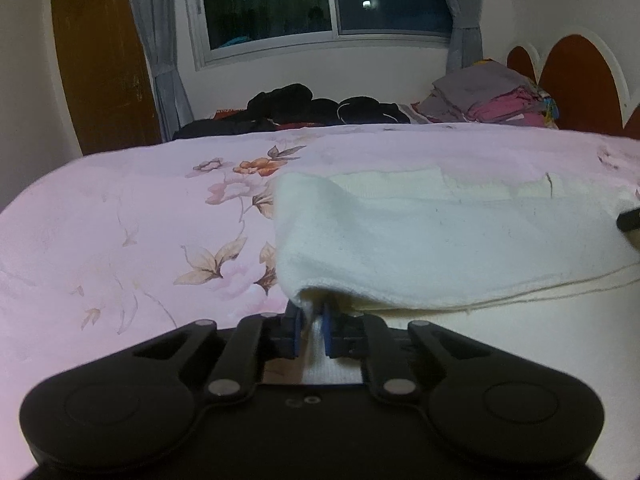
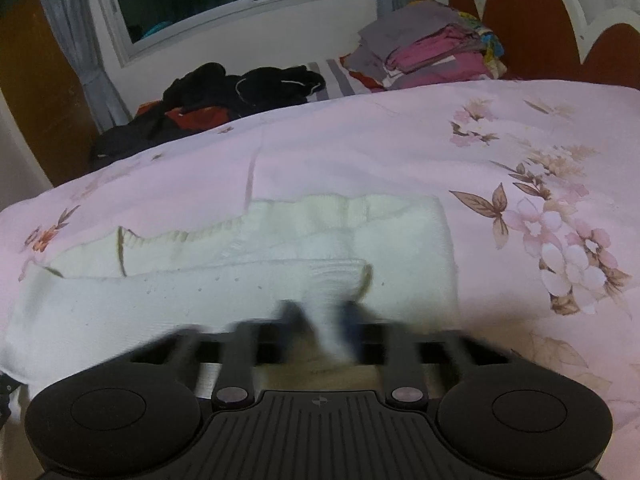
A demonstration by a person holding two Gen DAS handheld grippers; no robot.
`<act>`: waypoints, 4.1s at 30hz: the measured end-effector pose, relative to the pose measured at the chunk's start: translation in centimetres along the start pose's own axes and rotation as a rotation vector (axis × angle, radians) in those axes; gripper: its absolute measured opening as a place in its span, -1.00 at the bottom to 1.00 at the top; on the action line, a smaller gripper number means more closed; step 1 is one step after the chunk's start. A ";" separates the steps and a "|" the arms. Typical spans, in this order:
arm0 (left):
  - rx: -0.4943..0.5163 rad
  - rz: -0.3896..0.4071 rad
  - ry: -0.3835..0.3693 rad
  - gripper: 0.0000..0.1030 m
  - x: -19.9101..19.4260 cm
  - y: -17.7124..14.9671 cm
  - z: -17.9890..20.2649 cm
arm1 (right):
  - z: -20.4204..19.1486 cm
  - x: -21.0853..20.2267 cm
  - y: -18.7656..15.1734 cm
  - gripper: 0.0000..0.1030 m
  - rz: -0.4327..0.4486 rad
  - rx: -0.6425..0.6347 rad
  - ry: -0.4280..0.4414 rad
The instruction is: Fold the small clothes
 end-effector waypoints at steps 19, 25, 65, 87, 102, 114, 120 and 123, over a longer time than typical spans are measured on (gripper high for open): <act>0.064 -0.015 -0.010 -0.79 -0.8 0.0 0.2 | 3.6 -2.2 -0.3 -0.73 0.046 -0.024 -0.092; 0.058 0.022 -0.084 -0.50 -4.5 1.2 -0.5 | 3.2 -4.0 1.4 -0.69 0.126 -0.031 -0.095; -0.059 -0.070 -0.079 -0.40 9.6 6.0 0.2 | 2.2 1.3 0.2 -0.38 0.080 -0.118 -0.090; -0.021 -0.142 -0.135 0.11 3.0 2.7 3.3 | 2.8 -2.4 -2.8 -0.29 0.032 -0.149 -0.155; 0.006 -0.135 -0.087 0.11 -0.4 2.1 3.2 | 4.6 -5.6 -3.4 0.13 0.047 -0.133 -0.147; -0.045 -0.163 -0.079 0.14 -8.2 -0.7 1.4 | 3.2 -11.1 -6.7 0.13 0.029 -0.153 0.015; -0.056 -0.164 -0.113 0.17 -12.1 -2.5 0.6 | 2.5 -15.2 -9.8 0.13 0.029 -0.135 0.036; -0.050 -0.170 -0.135 0.18 -13.9 -3.9 0.3 | 2.0 -17.3 -12.0 0.13 0.023 -0.137 0.024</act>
Point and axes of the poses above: each gripper's, at about its wrist camera, not at the fingertips, and x roughly the way its jaws point, z to its right, y to its top, the point moved 7 cm from there along x, roughly the way its jaws point, and after that the axes turned 3 degrees about z, right-handed, at the moved point
